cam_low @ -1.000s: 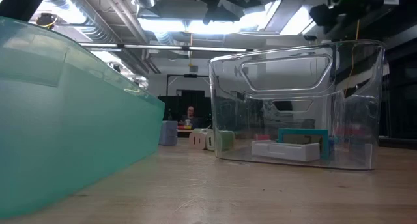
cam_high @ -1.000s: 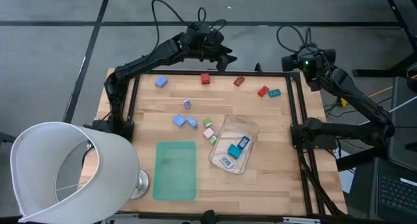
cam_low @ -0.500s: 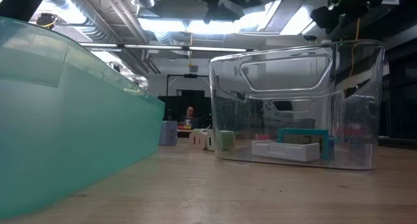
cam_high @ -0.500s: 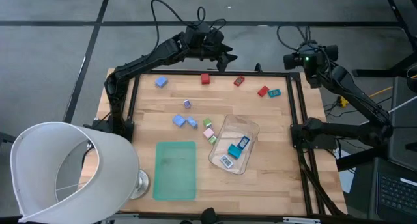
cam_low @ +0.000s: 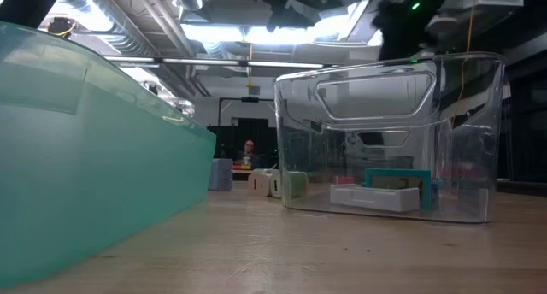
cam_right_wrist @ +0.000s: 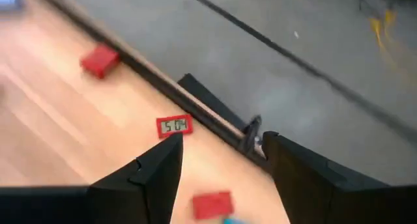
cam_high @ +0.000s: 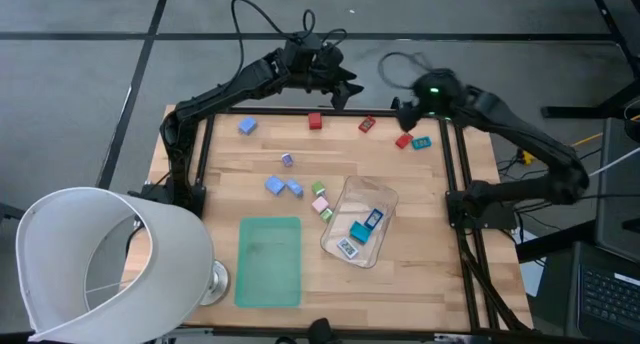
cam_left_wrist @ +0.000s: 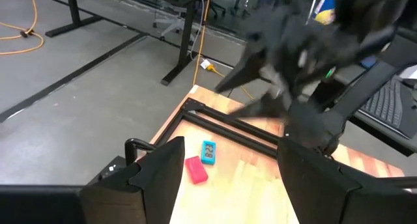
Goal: Pick & Place Office items
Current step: Put the right red digital clock into the transparent bin
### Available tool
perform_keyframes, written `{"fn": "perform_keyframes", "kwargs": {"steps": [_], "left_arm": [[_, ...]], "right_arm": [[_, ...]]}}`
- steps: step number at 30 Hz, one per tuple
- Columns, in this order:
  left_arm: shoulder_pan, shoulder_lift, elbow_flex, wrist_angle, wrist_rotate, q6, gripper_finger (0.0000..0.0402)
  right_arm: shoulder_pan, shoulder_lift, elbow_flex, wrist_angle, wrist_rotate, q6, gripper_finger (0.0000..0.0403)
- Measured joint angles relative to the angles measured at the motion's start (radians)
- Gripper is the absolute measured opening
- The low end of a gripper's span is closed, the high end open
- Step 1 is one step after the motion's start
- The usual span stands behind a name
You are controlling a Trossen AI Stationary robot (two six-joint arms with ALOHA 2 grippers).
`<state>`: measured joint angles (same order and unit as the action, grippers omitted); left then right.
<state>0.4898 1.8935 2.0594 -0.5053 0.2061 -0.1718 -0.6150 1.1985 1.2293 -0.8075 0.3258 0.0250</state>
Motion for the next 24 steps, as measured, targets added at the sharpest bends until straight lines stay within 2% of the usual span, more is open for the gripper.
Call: {"fn": "perform_keyframes", "kwargs": {"steps": [5,7,9,11,14,18,21,24], "left_arm": [[0.003,0.0,0.0,-0.002,-0.001,0.0,0.0239],[0.004,0.0,0.0,-0.005,-0.001,0.002,0.0239],[0.004,0.001,0.0,-0.015,-0.001,0.002,0.0239],[0.003,0.002,0.0,-0.03,-0.001,0.003,0.0239],[0.003,0.002,0.0,-0.045,0.0,0.024,0.0239],[0.004,0.002,0.0,-0.064,0.013,0.058,0.0239],[0.009,0.002,0.0,-0.053,0.052,0.072,0.0239],[0.012,0.002,0.0,-0.059,0.079,0.073,0.0239]], "right_arm": [[-0.006,0.18,0.0,0.255,0.142,-0.489,0.0223],[-0.019,0.236,0.007,0.348,0.195,-0.637,0.0216],[-0.037,0.291,0.043,0.345,0.173,-0.711,0.0207],[-0.063,0.339,0.098,0.251,0.091,-0.722,0.0198],[-0.105,0.416,0.202,0.024,0.012,-0.686,0.0188],[-0.163,0.517,0.283,-0.282,0.003,-0.563,0.0179],[-0.22,0.542,0.29,-0.339,-0.021,-0.326,0.0179],[-0.263,0.546,0.289,-0.346,-0.148,-0.026,0.0183]]}}
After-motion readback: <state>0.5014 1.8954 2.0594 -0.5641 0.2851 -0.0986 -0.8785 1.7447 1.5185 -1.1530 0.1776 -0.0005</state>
